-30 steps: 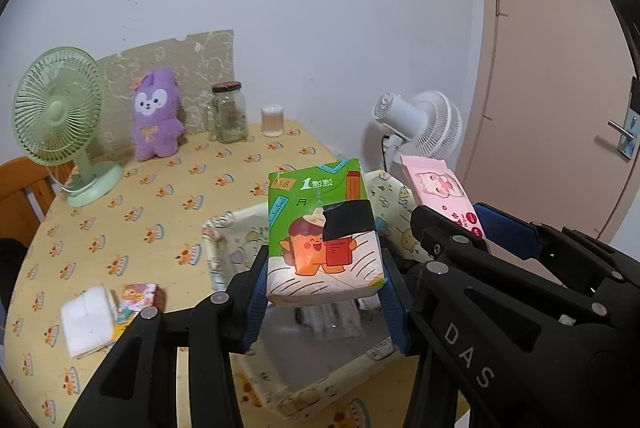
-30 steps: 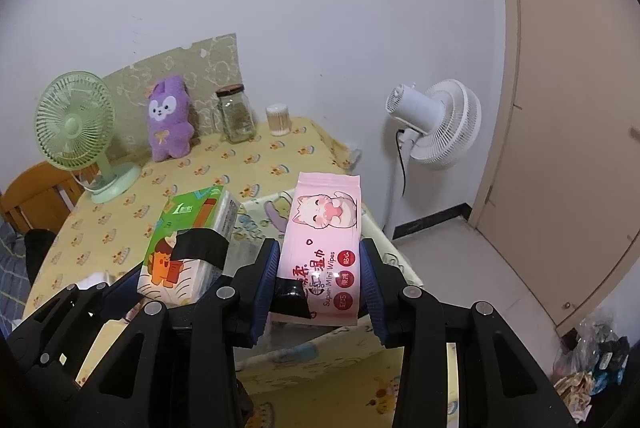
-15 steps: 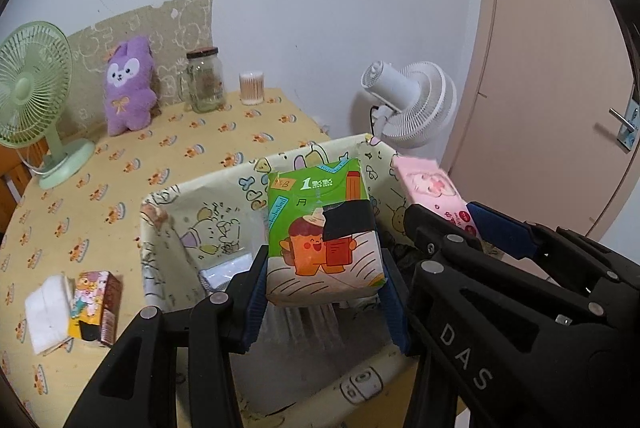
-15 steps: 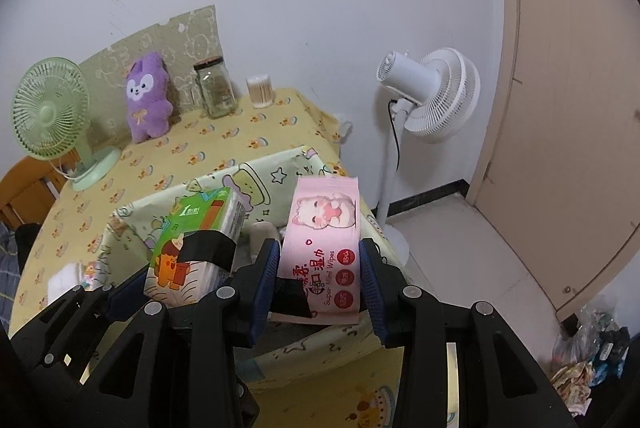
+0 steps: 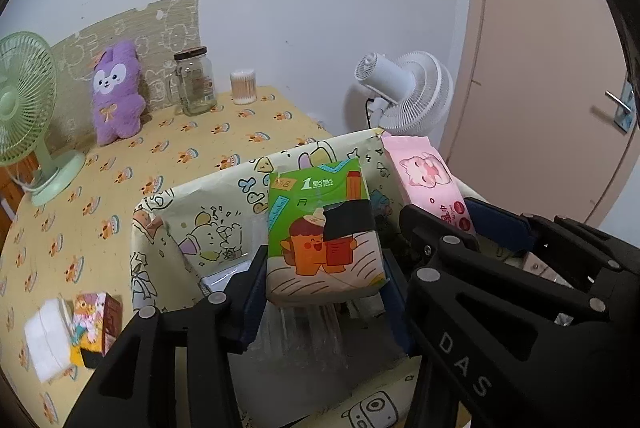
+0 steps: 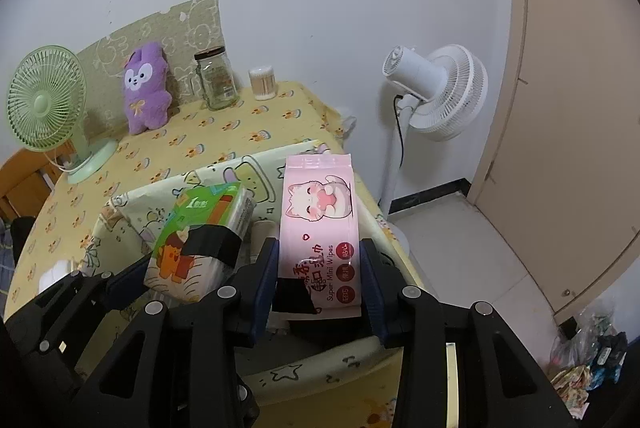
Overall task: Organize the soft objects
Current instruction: 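Lower both packs into the fabric box and open both grippers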
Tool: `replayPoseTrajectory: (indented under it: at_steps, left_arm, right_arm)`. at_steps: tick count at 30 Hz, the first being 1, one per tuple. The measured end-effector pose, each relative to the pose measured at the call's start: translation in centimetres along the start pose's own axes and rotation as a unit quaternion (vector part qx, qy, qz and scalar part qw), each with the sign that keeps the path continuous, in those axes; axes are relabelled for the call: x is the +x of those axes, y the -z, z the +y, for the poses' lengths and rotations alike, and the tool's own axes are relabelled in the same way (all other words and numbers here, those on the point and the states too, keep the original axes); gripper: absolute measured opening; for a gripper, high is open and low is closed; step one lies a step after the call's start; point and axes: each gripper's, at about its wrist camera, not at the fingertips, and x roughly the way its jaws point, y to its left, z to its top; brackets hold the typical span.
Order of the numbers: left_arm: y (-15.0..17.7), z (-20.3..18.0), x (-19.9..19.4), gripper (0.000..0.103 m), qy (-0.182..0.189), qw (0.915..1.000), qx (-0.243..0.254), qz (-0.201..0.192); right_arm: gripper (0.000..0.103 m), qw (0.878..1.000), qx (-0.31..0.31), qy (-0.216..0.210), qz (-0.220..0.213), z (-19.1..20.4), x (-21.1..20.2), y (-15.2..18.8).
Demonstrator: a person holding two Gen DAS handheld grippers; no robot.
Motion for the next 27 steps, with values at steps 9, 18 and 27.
replayPoseTrajectory:
  at_steps: [9,18,27]
  left_arm:
    - [-0.3,0.9,-0.7,0.084,0.001,1.0000,0.001,0.008]
    - [-0.1,2.3,-3.1,0.093,-0.021,0.9997,-0.008,-0.010]
    - [0.6,3.3,-6.2,0.098,-0.034,0.9990,-0.011,-0.028]
  right_arm:
    - [0.044,1.000,0.000,-0.017,0.002,1.2,-0.3,-0.4]
    - [0.083,0.999,-0.011,-0.033,-0.018,2.8,-2.4,-0.4]
    - [0.095,0.999,-0.014,-0.031,-0.035,4.4,-5.2,0.2]
